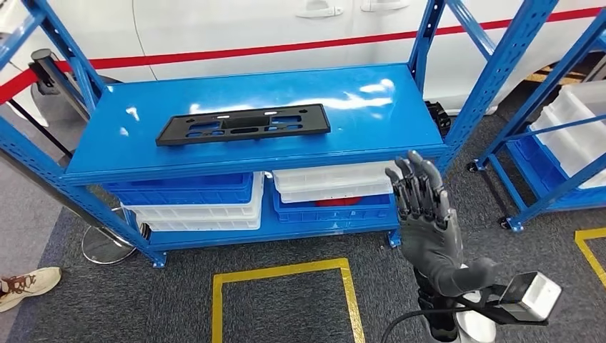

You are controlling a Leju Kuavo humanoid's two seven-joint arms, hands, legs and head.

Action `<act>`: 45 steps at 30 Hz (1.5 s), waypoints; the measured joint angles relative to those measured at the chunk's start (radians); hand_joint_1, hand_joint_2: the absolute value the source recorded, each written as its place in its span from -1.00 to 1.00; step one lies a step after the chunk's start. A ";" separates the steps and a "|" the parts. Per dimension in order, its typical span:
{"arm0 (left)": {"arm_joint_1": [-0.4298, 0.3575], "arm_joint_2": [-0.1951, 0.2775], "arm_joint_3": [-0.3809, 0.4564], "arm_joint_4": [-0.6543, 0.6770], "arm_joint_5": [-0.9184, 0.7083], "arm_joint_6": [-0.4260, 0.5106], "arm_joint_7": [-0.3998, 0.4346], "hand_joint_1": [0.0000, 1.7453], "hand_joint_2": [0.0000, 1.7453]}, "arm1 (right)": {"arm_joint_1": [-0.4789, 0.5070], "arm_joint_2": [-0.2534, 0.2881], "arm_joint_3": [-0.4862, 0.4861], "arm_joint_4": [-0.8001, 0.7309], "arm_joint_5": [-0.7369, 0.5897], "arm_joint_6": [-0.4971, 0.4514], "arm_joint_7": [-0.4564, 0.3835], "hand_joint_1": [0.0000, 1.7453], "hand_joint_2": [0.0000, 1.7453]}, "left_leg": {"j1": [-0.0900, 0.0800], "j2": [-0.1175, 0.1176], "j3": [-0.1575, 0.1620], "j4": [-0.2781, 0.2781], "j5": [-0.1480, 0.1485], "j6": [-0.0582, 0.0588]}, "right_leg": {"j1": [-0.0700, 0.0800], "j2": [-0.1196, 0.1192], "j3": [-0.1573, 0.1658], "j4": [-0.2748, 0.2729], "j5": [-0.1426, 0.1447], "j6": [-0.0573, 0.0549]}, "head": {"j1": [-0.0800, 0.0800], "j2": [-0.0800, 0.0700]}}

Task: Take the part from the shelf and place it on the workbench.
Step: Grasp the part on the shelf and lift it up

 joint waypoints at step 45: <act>-0.014 -0.023 0.100 0.025 -0.073 -0.020 -0.030 -1.00 -1.00 | -0.017 -0.108 0.312 -0.207 -0.014 -0.101 -0.078 -1.00 -1.00 | 0.001 -0.003 -0.036 -0.064 0.093 0.036 | 0.005 -0.008 0.060 0.033 -0.065 0.033 | -0.008 0.000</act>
